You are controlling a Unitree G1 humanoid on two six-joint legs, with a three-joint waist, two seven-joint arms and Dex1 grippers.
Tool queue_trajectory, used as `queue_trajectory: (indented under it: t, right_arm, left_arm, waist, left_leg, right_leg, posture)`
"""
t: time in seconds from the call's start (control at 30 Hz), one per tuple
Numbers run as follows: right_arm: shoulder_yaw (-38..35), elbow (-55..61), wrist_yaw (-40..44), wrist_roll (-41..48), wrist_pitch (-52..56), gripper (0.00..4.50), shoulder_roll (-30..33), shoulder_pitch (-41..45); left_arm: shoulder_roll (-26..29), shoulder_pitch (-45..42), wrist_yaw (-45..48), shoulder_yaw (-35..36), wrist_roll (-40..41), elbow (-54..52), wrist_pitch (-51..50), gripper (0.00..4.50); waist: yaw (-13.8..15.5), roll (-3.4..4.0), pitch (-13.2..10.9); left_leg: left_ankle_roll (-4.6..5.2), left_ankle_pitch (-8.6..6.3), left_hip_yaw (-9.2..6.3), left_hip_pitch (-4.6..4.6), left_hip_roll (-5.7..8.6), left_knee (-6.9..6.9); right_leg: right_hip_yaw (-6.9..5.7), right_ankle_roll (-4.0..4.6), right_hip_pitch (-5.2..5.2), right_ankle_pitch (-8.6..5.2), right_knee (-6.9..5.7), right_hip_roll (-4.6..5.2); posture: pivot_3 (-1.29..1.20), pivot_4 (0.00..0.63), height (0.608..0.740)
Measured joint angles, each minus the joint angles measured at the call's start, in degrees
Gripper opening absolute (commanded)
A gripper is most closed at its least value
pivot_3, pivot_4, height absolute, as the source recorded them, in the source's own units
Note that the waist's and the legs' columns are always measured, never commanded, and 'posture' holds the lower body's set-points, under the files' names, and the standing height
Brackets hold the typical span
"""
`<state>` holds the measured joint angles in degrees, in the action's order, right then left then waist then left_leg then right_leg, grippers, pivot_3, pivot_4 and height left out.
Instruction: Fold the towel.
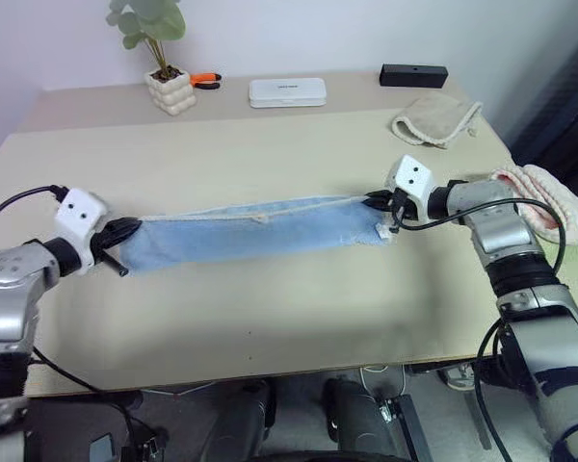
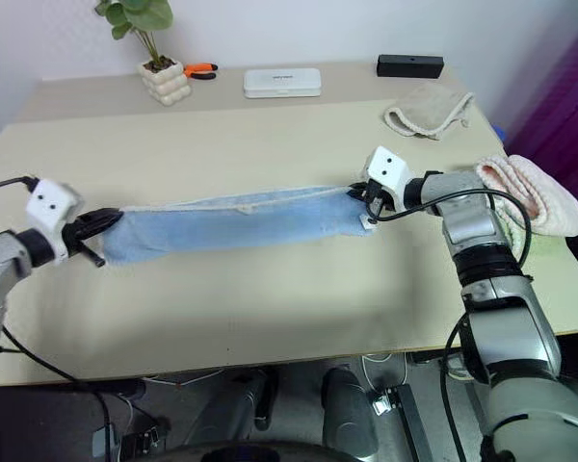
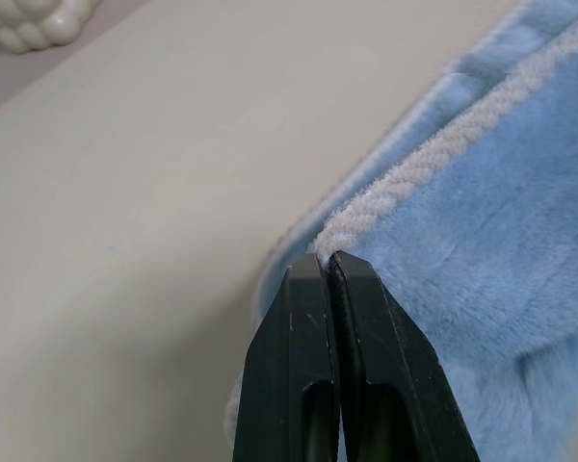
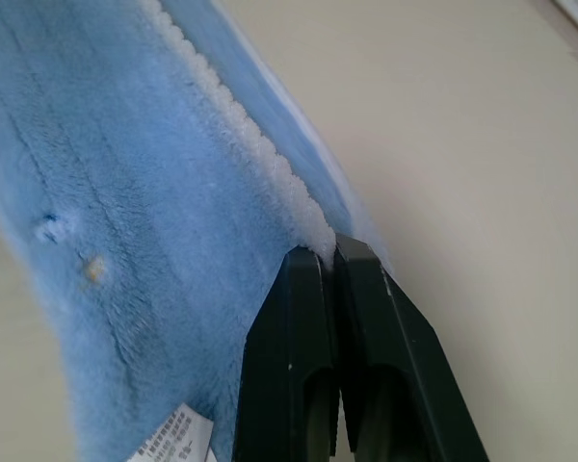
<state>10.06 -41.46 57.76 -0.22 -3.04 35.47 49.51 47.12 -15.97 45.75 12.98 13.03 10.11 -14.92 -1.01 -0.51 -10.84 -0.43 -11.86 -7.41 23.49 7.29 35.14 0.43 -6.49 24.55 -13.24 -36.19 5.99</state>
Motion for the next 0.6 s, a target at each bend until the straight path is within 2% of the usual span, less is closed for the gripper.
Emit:
queue_trajectory:
  t: [0.07, 0.23, 0.27, 0.33, 0.37, 0.5, 0.57, 0.6]
  right_arm:
    - [0.17, -4.48, -1.66, -1.30, -2.09, 0.03, -1.34, 1.67]
    - [0.13, -9.39, -4.28, -2.45, -5.70, 0.03, -2.55, 2.96]
    - [0.13, -9.91, -4.61, -2.53, -5.98, 0.01, -2.84, 3.02]
    - [0.13, -10.55, -4.99, -2.68, -6.26, 0.59, -3.00, 3.10]
    - [0.04, -10.67, -5.27, -2.77, -6.26, 0.88, -3.00, 3.13]
    - [-0.99, -10.70, -6.47, -2.84, -6.26, 2.75, -3.00, 3.16]
    - [-1.53, -10.70, -8.10, -3.07, -6.31, 3.87, -2.93, 3.16]
    - [-1.74, -10.70, -9.09, -3.33, -6.44, 4.27, -2.85, 3.16]
  left_arm:
    - [-1.32, -2.73, -0.52, -1.48, -1.15, 4.02, 1.66, 0.00]
    - [-2.38, -3.29, -0.89, -2.91, -2.07, 7.96, 4.19, 0.00]
    - [-2.51, -3.29, -0.99, -2.93, -2.10, 8.29, 4.28, 0.27]
    - [-2.55, -3.26, -1.75, -2.91, -2.21, 9.06, 4.44, 0.82]
    - [-2.56, -3.18, -2.46, -2.81, -2.35, 9.46, 4.46, 1.32]
    - [-2.86, -2.05, -5.22, -1.74, -2.38, 10.15, 4.78, 3.27]
    - [-2.88, -1.18, -7.09, -0.67, -2.41, 10.14, 5.31, 4.37]
    - [-2.88, -0.51, -8.26, 0.04, -2.40, 10.10, 5.39, 4.50]
  waist:
    - [-0.21, 0.00, 0.00]
    - [-0.39, 0.01, 0.00]
    - [-0.38, 0.01, 0.00]
    - [-0.30, 0.01, 0.00]
    - [-0.25, 0.01, 0.00]
    - [-0.23, 0.01, 0.00]
    - [-0.24, 0.01, 0.00]
    - [-0.27, 0.02, 0.01]
  left_leg:
    - [-0.05, 0.01, 0.01, 0.00, -0.07, -0.01]
    - [-0.05, -0.02, 0.03, 0.00, -0.14, -0.02]
    - [0.02, -0.06, 0.03, 0.00, -0.14, -0.01]
    - [0.06, -0.09, 0.03, 0.00, -0.14, 0.00]
    - [0.06, -0.09, 0.03, 0.00, -0.14, 0.00]
    - [0.06, -0.09, 0.03, 0.00, -0.14, 0.00]
    - [0.06, -0.09, 0.03, 0.00, -0.14, 0.00]
    - [0.06, -0.09, 0.04, -0.01, -0.14, 0.00]
  right_leg:
    - [0.03, 0.01, 0.02, 0.01, -0.02, -0.08]
    - [0.09, 0.02, 0.07, 0.02, -0.06, -0.15]
    - [0.10, 0.04, 0.07, 0.03, -0.07, -0.15]
    - [0.10, 0.05, 0.08, 0.03, -0.09, -0.15]
    - [0.10, 0.05, 0.08, 0.03, -0.09, -0.15]
    - [0.12, 0.05, 0.09, 0.04, -0.10, -0.15]
    - [0.13, 0.05, 0.10, 0.04, -0.11, -0.16]
    - [0.15, 0.05, 0.11, 0.04, -0.11, -0.16]
  posture:
    - [0.00, 0.150, 0.740]
    - [0.00, 0.150, 0.740]
    - [0.00, 0.150, 0.740]
    - [0.00, 0.150, 0.740]
    - [0.00, 0.150, 0.740]
    - [0.00, 0.150, 0.740]
    - [0.00, 0.150, 0.740]
    - [0.00, 0.150, 0.740]
